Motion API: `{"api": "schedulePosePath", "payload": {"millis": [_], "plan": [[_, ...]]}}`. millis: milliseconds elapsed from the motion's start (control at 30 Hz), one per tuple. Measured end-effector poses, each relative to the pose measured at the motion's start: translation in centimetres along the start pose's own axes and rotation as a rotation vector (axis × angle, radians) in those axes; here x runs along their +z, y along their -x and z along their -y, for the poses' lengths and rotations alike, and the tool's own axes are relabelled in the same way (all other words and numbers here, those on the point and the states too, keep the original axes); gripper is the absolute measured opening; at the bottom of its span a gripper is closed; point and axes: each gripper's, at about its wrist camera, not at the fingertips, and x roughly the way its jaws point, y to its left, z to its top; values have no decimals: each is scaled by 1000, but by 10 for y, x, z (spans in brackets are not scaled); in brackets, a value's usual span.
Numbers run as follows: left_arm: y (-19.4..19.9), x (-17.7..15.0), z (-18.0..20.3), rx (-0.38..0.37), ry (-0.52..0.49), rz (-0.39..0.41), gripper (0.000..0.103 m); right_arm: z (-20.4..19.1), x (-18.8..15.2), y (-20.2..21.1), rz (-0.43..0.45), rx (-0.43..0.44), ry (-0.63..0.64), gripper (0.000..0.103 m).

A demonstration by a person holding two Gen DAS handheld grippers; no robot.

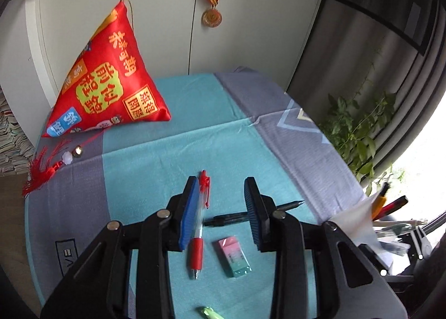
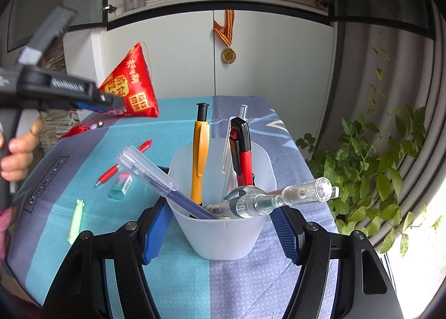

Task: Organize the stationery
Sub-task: 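Lower the left tool onto the red-grip clear pen and grasp it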

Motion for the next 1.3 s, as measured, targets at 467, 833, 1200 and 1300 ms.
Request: {"api": "schedulePosePath", "payload": {"millis": [467, 833, 1200, 1300], "plan": [[-65, -3, -6, 65, -35, -107, 31, -1, 1, 1, -5, -3, 0, 70], [-91, 0, -2, 93, -65, -135, 26, 0, 1, 0, -6, -2, -1, 70], [-66, -2, -2, 71, -84, -70, 12, 0, 2, 0, -7, -3, 0, 70], [-49, 0, 2, 69, -99, -31, 12, 0, 2, 0, -6, -2, 0, 70]]}}
